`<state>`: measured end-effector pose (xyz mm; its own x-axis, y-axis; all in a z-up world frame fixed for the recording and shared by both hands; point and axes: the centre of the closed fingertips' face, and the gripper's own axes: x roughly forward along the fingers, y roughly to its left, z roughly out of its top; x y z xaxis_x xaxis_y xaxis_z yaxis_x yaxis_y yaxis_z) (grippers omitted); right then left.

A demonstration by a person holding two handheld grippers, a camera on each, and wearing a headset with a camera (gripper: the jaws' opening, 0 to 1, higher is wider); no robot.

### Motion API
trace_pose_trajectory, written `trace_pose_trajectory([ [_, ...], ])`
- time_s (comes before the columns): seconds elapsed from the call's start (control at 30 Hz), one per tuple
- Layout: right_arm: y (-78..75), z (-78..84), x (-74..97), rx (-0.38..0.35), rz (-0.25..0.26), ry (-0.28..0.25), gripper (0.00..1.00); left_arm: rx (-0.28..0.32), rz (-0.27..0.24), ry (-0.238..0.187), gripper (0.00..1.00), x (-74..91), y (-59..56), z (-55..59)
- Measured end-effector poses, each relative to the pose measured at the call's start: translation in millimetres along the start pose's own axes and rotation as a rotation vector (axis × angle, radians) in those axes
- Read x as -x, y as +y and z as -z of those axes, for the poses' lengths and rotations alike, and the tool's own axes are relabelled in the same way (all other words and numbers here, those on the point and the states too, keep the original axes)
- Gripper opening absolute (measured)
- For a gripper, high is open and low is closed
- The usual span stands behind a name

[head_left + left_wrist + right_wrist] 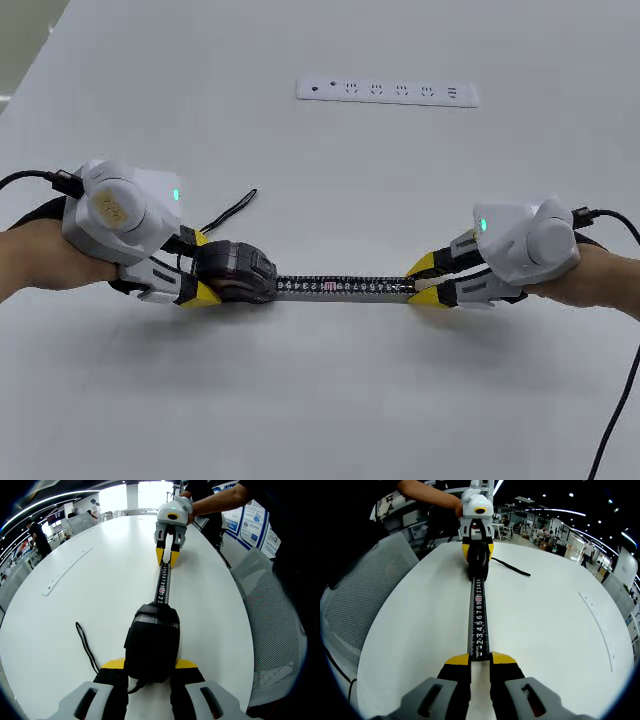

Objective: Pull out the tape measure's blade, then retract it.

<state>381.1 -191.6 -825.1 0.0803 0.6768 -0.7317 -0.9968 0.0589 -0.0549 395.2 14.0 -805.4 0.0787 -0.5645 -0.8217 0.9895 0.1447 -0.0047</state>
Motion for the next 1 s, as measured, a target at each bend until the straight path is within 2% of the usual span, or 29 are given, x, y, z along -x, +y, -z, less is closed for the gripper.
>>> trace_pose_trajectory([
  [1.0, -1.0, 20.0, 20.7, -0.016, 0.014, 0.024, 0.11, -0.001, 0.003, 0.003, 0.29, 0.2, -1.8, -1.6],
])
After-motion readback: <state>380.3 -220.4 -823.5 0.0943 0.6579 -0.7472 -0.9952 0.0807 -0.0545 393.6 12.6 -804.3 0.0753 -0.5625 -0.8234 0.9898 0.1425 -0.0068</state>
